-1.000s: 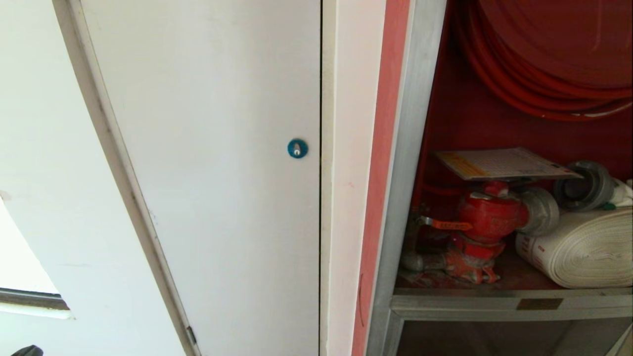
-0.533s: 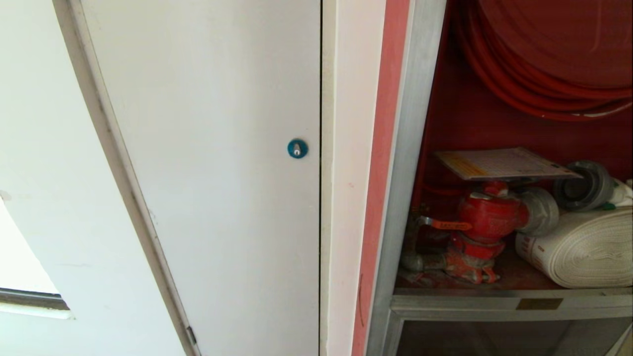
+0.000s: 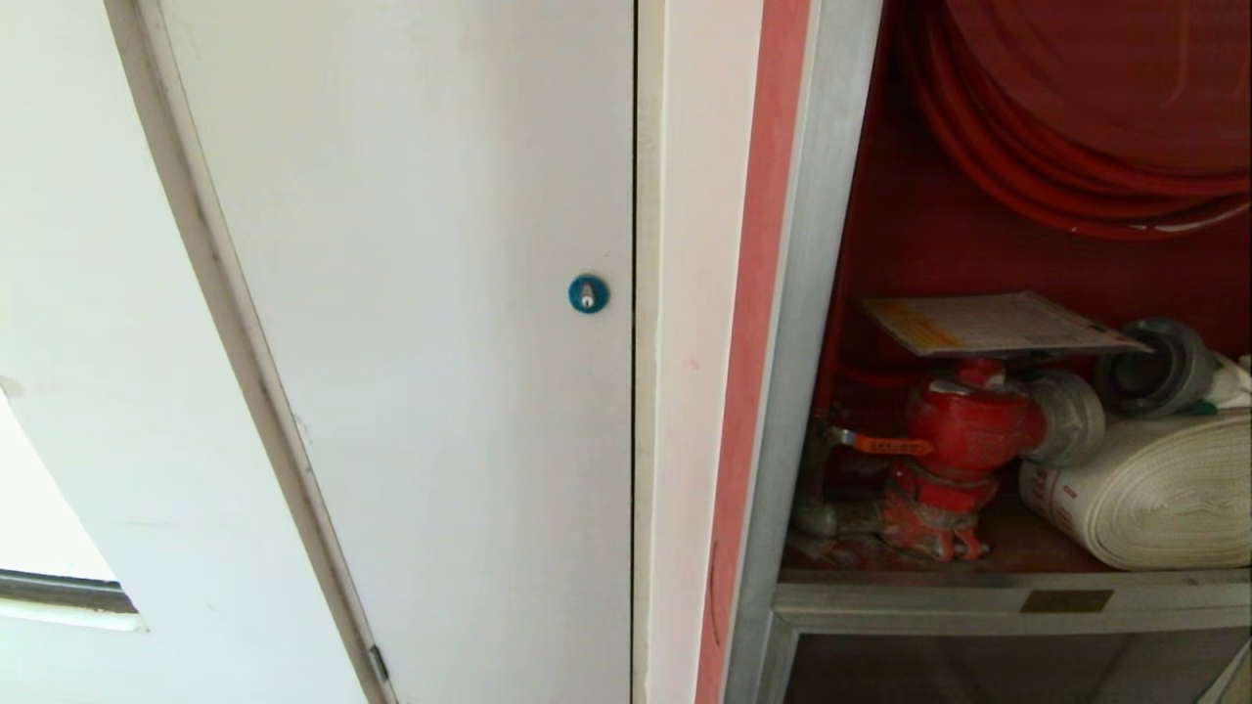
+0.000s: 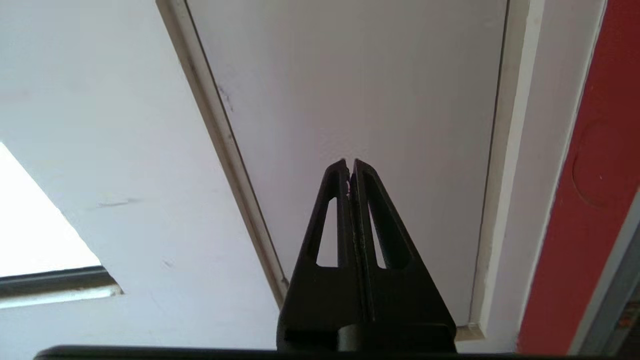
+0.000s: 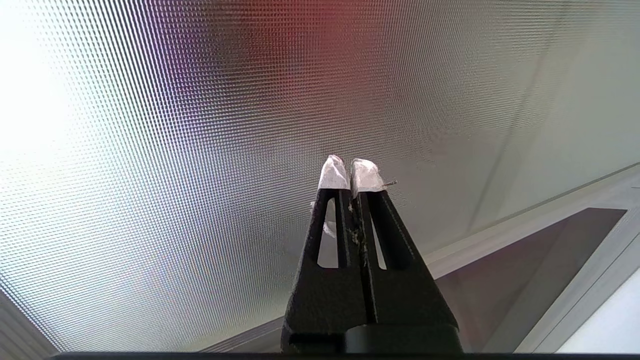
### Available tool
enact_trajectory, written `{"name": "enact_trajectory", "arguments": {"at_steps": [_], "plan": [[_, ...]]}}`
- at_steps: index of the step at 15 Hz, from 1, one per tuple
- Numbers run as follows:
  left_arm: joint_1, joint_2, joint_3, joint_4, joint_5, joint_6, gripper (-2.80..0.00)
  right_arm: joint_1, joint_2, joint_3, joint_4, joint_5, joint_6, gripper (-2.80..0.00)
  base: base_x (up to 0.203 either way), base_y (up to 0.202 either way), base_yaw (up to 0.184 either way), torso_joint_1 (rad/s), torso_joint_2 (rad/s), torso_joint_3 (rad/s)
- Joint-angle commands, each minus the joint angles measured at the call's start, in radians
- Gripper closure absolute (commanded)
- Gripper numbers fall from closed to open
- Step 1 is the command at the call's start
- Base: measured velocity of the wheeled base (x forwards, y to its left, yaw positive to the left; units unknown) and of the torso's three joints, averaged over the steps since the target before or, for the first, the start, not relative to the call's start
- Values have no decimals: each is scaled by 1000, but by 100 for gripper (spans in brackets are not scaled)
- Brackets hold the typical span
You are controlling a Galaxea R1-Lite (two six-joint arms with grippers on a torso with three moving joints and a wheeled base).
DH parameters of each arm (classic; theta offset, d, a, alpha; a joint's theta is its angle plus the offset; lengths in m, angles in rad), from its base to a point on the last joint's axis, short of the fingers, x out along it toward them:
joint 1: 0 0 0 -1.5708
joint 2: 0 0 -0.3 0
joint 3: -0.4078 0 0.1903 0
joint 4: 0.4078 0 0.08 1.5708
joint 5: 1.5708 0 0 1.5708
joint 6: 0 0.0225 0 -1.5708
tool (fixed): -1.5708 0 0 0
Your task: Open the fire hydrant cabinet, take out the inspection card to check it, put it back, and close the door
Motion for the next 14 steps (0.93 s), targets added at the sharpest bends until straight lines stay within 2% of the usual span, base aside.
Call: {"name": "enact_trajectory", "arguments": {"at_steps": [1, 4, 14], "plan": [[0, 0, 28, 0, 0, -31, 0, 0, 1, 0, 0, 0, 0, 0, 0, 0, 0, 0, 0, 0], [0, 0, 28, 2, 3, -58, 0, 0, 1, 0, 0, 0, 0, 0, 0, 0, 0, 0, 0, 0], [0, 0, 28, 2, 4, -64, 0, 0, 1, 0, 0, 0, 0, 0, 0, 0, 0, 0, 0, 0]]}}
